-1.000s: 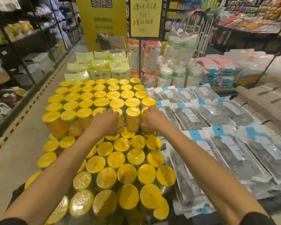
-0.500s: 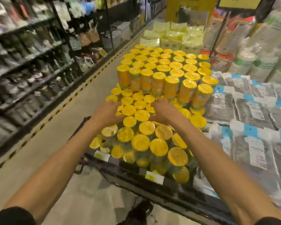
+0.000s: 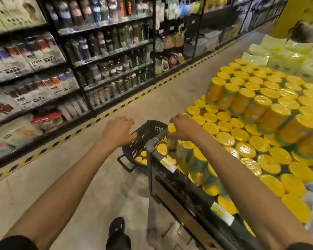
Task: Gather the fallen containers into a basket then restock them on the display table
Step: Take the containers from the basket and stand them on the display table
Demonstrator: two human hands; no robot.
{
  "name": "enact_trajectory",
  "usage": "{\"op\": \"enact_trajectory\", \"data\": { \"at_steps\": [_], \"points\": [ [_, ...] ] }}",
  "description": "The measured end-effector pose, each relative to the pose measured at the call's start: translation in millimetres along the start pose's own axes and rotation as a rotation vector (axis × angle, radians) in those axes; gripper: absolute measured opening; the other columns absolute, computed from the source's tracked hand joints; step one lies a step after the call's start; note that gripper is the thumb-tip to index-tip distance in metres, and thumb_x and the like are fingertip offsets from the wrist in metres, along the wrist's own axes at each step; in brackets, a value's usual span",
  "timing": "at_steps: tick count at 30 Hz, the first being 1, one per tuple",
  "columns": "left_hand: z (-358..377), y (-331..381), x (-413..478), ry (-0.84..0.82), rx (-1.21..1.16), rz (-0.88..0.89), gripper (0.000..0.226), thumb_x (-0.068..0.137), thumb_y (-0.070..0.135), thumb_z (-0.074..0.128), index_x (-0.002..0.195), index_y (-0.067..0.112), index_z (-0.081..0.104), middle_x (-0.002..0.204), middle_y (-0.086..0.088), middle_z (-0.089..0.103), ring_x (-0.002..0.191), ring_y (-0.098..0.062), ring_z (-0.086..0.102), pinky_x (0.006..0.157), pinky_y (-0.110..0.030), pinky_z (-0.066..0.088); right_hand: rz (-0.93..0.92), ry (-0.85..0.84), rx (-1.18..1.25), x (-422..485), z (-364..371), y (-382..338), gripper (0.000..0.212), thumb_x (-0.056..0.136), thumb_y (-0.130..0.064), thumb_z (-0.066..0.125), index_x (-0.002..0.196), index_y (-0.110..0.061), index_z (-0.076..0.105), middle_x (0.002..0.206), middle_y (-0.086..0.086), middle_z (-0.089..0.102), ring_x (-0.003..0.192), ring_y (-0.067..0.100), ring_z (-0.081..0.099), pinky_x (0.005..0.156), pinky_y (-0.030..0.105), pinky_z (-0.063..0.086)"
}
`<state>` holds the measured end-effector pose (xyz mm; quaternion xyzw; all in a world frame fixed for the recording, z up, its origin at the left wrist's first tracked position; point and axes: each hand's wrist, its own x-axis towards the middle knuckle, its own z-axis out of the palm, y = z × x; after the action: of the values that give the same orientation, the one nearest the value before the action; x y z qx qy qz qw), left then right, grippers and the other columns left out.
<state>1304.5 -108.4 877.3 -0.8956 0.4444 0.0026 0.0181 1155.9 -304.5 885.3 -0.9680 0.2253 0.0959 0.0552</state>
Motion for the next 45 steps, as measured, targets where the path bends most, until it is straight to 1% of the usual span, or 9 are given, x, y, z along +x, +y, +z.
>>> {"op": "enact_trajectory", "data": {
  "at_steps": [6,9,14,18,21,25,31,38,45],
  "points": [
    [12,-107,12,-0.038,0.018,-0.113,0.055,0.09,0.052,0.053,0.136,0.023,0.05,0.133,-0.005,0.057,0.121,-0.026,0.052,0.093,-0.042,0.048,-0.025,-0.079,-0.023,74,-13,-69,0.063,0.089,-0.049,0.063,0.14,-0.017,0.046,0.139,0.012,0.042,0.128,0.034,0.04,0.099,0.045,0.041],
    [12,-163,30,-0.026,0.022,-0.097,0.055,0.091,0.052,0.053,0.137,0.022,0.05,0.133,-0.006,0.056,0.121,-0.027,0.052,0.096,-0.043,0.045,-0.011,-0.064,-0.027,113,-23,-101,0.062,0.091,-0.047,0.062,0.142,-0.016,0.045,0.141,0.012,0.043,0.129,0.034,0.041,0.099,0.044,0.041],
    [10,-238,84,-0.024,0.019,-0.034,0.056,0.092,0.051,0.053,0.138,0.02,0.049,0.129,-0.007,0.058,0.117,-0.029,0.054,0.093,-0.044,0.049,0.009,-0.042,0.002,187,-31,-156,0.061,0.092,-0.047,0.061,0.142,-0.016,0.046,0.142,0.012,0.044,0.13,0.034,0.042,0.101,0.045,0.042],
    [15,-274,132,-0.05,0.004,0.012,0.055,0.091,0.052,0.053,0.136,0.021,0.049,0.127,-0.007,0.057,0.117,-0.029,0.052,0.091,-0.045,0.048,0.046,-0.053,0.051,240,-24,-182,0.063,0.092,-0.046,0.062,0.144,-0.016,0.044,0.143,0.013,0.043,0.13,0.034,0.042,0.103,0.046,0.043],
    [22,-290,170,-0.092,-0.005,0.011,0.058,0.092,0.054,0.053,0.141,0.023,0.045,0.133,-0.006,0.053,0.123,-0.028,0.048,0.095,-0.044,0.045,0.081,-0.089,0.069,280,-15,-188,0.062,0.091,-0.048,0.062,0.141,-0.016,0.046,0.14,0.012,0.044,0.128,0.035,0.043,0.101,0.046,0.045],
    [42,-307,225,-0.168,0.011,0.046,0.059,0.093,0.055,0.051,0.143,0.025,0.042,0.141,-0.004,0.049,0.13,-0.029,0.043,0.101,-0.046,0.04,0.135,-0.108,0.118,331,4,-178,0.061,0.09,-0.05,0.061,0.14,-0.016,0.048,0.137,0.013,0.046,0.125,0.035,0.044,0.099,0.046,0.046],
    [81,-313,332,-0.216,0.058,0.225,0.058,0.091,0.054,0.052,0.139,0.021,0.045,0.13,-0.006,0.055,0.12,-0.029,0.051,0.093,-0.044,0.047,0.286,-0.165,0.196,394,39,-128,0.059,0.09,-0.051,0.059,0.136,-0.015,0.051,0.132,0.014,0.048,0.123,0.035,0.047,0.096,0.044,0.046],
    [111,-263,436,-0.262,0.043,0.466,0.054,0.092,0.049,0.051,0.137,0.018,0.048,0.127,-0.008,0.056,0.117,-0.029,0.051,0.09,-0.041,0.044,0.512,-0.281,0.326,428,66,-63,0.059,0.088,-0.051,0.06,0.136,-0.017,0.05,0.128,0.013,0.052,0.118,0.034,0.053,0.095,0.044,0.049],
    [138,-199,511,-0.356,0.0,0.746,0.051,0.092,0.046,0.053,0.135,0.019,0.05,0.125,-0.011,0.058,0.116,-0.032,0.053,0.088,-0.041,0.045,0.764,-0.226,0.443,424,84,-31,0.058,0.09,-0.044,0.063,0.138,-0.014,0.05,0.132,0.012,0.055,0.12,0.031,0.054,0.096,0.04,0.046]
  ]
}}
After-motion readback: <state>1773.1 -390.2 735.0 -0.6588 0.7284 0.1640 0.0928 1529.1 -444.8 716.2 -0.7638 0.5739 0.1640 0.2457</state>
